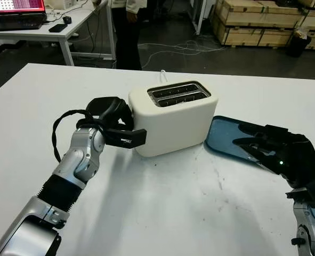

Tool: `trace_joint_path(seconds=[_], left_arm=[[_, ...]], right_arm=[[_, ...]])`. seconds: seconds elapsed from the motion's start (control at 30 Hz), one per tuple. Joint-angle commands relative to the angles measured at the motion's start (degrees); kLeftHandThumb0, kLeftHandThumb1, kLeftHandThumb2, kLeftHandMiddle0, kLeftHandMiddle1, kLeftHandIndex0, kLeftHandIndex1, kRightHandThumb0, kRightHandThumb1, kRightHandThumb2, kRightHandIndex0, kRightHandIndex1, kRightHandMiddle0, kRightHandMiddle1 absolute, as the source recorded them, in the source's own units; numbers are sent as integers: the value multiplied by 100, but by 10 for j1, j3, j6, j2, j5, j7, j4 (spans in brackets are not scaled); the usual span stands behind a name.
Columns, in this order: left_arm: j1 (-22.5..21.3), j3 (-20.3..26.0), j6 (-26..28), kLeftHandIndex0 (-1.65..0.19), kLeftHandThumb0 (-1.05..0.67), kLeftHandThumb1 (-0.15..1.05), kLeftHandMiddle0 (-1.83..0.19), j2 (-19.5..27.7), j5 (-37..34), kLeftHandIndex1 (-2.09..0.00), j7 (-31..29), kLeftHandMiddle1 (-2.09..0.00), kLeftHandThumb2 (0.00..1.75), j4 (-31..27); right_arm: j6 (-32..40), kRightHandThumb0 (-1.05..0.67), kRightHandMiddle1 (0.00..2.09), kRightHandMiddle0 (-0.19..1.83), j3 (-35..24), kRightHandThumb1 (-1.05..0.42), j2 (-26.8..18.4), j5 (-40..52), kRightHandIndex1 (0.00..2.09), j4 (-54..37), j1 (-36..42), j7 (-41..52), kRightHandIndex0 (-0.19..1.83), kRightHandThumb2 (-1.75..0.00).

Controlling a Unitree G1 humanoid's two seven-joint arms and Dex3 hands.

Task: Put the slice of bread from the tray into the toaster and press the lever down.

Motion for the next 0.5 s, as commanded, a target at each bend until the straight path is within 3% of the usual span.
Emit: trace_joint_path(seconds=[0.0,0.17,0.4,0.47], left_arm=[[97,-138,-27,-110,-24,84,-74,-127,-31,-1,-74,-90,1,97],[91,-131,-62,-116,-25,82,-74,-105,-30,-4,-57,-100,0,98],[85,-125,-59,-120,-24,83,-81,-97,-25,-7,-46,-103,0,91],[94,-115,-62,-122,-25,81,-81,-95,-27,-10,-21,-118,0,72]], right_arm=[[1,-31,0,101,6,-86,-9,-13,36,7,-22,-4,96,0],[0,-30,0,101,11,-86,-3,-7,35,22,-37,-2,97,0],[-18,-31,0,101,13,-86,-6,-21,34,41,-52,-5,99,0],[-20,-31,0,101,12,-86,-3,-17,35,44,-55,-4,100,0]])
